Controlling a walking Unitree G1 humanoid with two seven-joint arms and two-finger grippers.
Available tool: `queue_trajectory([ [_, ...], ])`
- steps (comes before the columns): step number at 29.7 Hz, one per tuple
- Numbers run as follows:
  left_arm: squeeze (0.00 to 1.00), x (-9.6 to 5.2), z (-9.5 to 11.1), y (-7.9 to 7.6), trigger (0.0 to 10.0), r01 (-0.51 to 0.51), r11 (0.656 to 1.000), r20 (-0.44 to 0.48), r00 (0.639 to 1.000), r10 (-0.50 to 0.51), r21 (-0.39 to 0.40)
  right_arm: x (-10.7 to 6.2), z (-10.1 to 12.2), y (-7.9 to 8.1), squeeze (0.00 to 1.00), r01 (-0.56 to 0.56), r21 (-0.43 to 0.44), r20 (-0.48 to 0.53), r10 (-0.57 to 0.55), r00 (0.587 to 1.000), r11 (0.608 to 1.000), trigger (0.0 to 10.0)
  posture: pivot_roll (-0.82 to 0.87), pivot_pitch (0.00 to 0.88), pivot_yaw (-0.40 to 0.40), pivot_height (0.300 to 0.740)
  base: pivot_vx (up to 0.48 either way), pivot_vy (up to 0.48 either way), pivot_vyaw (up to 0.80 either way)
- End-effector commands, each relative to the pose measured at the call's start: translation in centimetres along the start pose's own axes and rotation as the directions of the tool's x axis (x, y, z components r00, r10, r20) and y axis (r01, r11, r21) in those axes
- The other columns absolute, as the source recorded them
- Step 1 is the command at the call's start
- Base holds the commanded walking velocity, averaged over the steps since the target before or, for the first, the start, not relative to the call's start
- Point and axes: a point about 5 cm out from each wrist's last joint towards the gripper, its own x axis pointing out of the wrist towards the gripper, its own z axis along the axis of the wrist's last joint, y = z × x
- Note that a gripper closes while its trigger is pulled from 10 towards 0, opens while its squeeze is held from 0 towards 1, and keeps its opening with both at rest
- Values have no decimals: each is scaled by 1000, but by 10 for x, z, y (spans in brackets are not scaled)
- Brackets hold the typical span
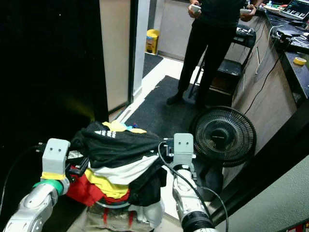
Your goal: Clothes washing
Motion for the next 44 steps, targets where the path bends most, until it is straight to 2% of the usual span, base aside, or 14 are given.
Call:
queue_trajectory([
  [1,0,0,-6,-1,10000,7,1000,-25,1000,-7,2,-1,-5,-5,0,28,4,-29,-28,999,1000,10000,10,185,-1,740,0,0,0],
  [4,0,0,-6,-1,10000,8,1000,-24,1000,-8,3,2,-4,-4,0,3,17,-43,-3,999,1000,10000,11,184,2,740,0,0,0],
  [6,0,0,-5,-1,10000,11,1000,-25,1000,-10,7,7,10,22,0,-221,44,-6,222,975,974,10000,14,185,6,740,0,0,0],
  [7,0,0,-5,-1,10000,11,1000,-25,1000,-10,7,7,10,22,0,-221,44,-6,222,975,974,10000,14,185,6,740,0,0,0],
  [9,0,-1,-5,-1,10000,12,1000,-24,1000,-12,8,7,21,43,0,-375,68,29,373,927,925,10000,23,189,6,740,0,0,0],
  [11,0,-2,-4,0,10000,9,1000,-24,1000,-8,10,8,24,52,0,-403,115,14,404,915,908,10000,40,198,2,740,0,0,0],
  [14,0,-3,-4,1,10000,5,1000,-24,1000,-5,11,9,24,55,0,-400,150,-3,405,914,904,10000,40,198,2,740,0,0,0],
  [17,0,-7,-6,4,10000,-6,1000,-30,1000,6,13,9,20,64,0,-431,247,-46,454,890,868,10000,51,207,1,740,0,0,0],
  [22,0,-9,-6,6,10000,-13,1000,-33,999,13,16,3,17,77,0,-519,242,-56,546,836,819,10000,61,218,-5,740,0,0,0],
  [26,0,-10,-6,6,10000,-15,1000,-34,999,16,16,0,12,79,0,-527,244,-80,558,826,814,10000,67,221,-6,740,0,0,0],
  [30,0,-12,-7,7,10000,-20,1000,-38,999,20,18,-10,-10,84,0,-538,266,-173,589,789,800,10000,76,228,-4,740,0,0,0],
  [40,0,-13,-5,5,10000,-15,1000,-39,999,16,19,-15,-18,92,0,-561,299,-262,631,730,772,10000,86,232,-2,740,0,0,0],
  [43,0,-14,-5,5,10000,-15,1000,-39,999,16,18,-15,-19,92,0,-546,324,-267,628,731,773,10000,87,233,-2,740,0,0,0],
  [44,0,-15,-5,5,10000,-16,1000,-40,999,16,18,-17,-18,95,0,-573,354,-251,665,703,739,10000,91,240,-1,740,0,0,0],
])
